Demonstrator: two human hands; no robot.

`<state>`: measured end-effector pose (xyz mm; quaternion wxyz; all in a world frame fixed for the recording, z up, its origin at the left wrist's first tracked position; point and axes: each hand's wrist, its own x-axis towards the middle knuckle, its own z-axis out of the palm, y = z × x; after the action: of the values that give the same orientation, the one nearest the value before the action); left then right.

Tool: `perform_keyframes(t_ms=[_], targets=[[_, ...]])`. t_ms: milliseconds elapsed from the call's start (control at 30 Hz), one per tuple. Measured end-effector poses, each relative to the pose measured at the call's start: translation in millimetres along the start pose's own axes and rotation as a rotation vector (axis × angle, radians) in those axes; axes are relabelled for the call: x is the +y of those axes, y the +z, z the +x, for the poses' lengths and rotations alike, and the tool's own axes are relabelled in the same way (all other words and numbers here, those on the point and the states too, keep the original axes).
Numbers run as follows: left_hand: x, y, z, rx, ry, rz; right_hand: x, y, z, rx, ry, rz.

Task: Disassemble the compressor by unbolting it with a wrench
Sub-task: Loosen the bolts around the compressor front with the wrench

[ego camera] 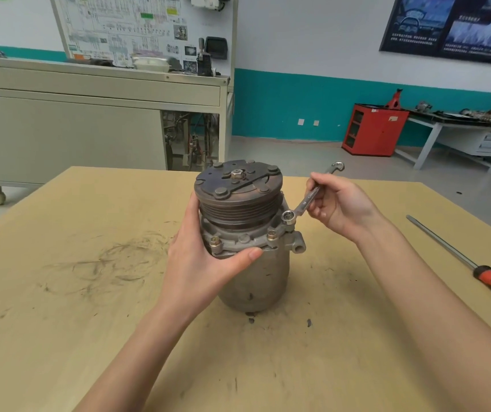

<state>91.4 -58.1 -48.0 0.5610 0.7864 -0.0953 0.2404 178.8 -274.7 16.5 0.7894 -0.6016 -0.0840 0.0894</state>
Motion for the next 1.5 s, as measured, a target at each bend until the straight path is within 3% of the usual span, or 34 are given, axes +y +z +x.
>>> perform_keyframes(t_ms=[267,333,433,533,633,733,833,967,1033,1167,1233,1367,1500], targets=[[1,0,-1,-0.005,-0.004,0.018,-36,0,-37,0.089,-0.160,0.201],[2,-1,-1,-0.003,-0.007,0.021,-43,5,-47,0.127,-0.242,-0.101],[2,-1,-1,-0.007,-0.006,0.020,-24,23,-62,0.177,-0.393,-0.856],[3,-1,-1,-0.009,0.004,0.017,0,37,-70,0.103,-0.436,-1.115],[4,-2,-1,-0.011,0.002,0.022,5,39,-71,0.165,-0.528,-1.164],[4,-2,-1,-0.019,-0.004,0.029,1,43,-71,0.108,-0.553,-1.162],[3,-2,0,-0.029,-0.012,0.028,-16,48,-72,0.111,-0.596,-0.918],[3,-2,0,-0.030,-0.019,0.044,-59,26,-69,0.298,-0.721,-0.699],[3,-2,-1,-0.031,-0.018,0.042,-61,2,-63,0.395,-0.621,-0.873],[2,-2,-1,-0.035,-0.029,0.031,-5,-60,-38,0.417,0.097,-1.258],[1,-2,-1,-0.030,-0.029,0.047,29,-84,-31,0.389,0.312,-1.319],[1,-4,1,-0.038,-0.020,0.045,69,-109,-24,0.461,0.372,-1.363],[-10,-18,9,-0.125,-0.033,-0.012,61,-99,-25,0.586,0.146,-1.136]])
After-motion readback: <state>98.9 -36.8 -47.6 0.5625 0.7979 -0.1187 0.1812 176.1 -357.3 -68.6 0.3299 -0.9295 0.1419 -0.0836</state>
